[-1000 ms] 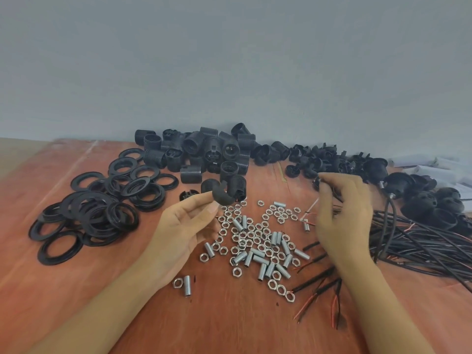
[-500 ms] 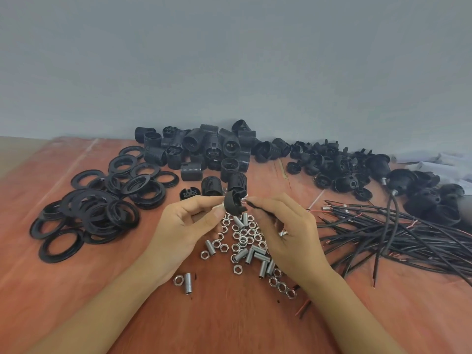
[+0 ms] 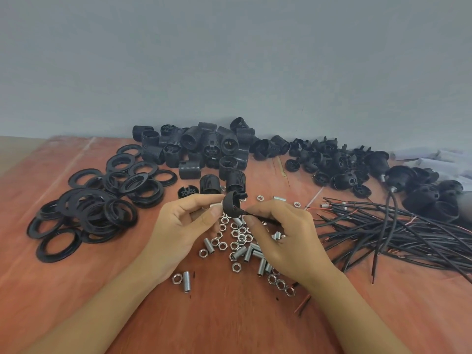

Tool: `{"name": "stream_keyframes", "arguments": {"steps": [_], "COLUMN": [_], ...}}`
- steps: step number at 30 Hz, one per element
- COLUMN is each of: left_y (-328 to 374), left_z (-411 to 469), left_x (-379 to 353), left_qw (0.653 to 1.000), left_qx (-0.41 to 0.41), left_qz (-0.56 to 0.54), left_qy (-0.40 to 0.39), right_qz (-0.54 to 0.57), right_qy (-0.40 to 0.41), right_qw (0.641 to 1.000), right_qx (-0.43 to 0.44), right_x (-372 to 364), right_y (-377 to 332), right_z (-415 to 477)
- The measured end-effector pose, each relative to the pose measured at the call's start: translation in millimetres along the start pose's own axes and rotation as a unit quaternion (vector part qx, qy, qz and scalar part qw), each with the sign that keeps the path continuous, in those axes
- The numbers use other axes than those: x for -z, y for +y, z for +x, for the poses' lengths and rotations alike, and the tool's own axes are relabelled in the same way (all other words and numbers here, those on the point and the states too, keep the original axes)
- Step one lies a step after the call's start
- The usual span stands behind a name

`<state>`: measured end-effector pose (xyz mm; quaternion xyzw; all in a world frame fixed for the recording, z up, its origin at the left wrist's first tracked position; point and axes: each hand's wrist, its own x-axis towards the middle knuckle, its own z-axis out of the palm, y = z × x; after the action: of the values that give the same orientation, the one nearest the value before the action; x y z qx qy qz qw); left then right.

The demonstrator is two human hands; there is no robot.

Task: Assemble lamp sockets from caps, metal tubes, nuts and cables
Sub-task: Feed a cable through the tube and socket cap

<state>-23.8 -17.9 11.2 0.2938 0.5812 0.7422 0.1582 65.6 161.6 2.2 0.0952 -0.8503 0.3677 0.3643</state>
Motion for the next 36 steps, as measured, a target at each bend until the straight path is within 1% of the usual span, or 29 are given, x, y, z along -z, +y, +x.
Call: {"name": "stream_keyframes", "arguments": {"steps": [3,10,16,23,27,32,34,36], "left_y": [0.1,6.1,5.9,1.1,1.5,4.3,5.8,6.4], "left_z": [0.6,2.4,2.4,1.5,2.2,0.4,0.6,0.7], "left_x": [2.0,7.8,7.9,13.5,13.5,8.8,8.7,8.3], "left_qw": [1.000,0.991,0.990,0.983,0.987,0.993,0.995,0.996], "left_qx": [-0.002,-0.047,-0.045,-0.032,-0.027,-0.022,-0.023,-0.023], "left_qz": [0.006,0.122,0.126,0.169,0.143,0.086,0.065,0.046], "left_qy": [-0.002,-0.031,-0.035,-0.071,-0.071,-0.083,-0.078,-0.066], "right_qz": [-0.014,-0.029,-0.022,-0.066,-0.073,0.008,0.008,-0.021], "right_qy": [0.004,-0.005,-0.012,-0.064,-0.050,-0.070,-0.063,-0.053], "right_qw": [1.000,0.999,0.999,0.994,0.995,0.997,0.998,0.998], "right_qx": [0.007,0.016,0.029,0.063,0.045,0.031,0.019,-0.005], "right_x": [-0.5,0.7,2.0,11.0,10.2,9.4,10.7,13.0], "right_y": [-0.4,0.1,-3.6,-0.1,-0.7,-5.9,-8.2,-8.8], "right_z": [0.2,0.7,0.1,2.9,2.8,3.1,4.8,5.8]}}
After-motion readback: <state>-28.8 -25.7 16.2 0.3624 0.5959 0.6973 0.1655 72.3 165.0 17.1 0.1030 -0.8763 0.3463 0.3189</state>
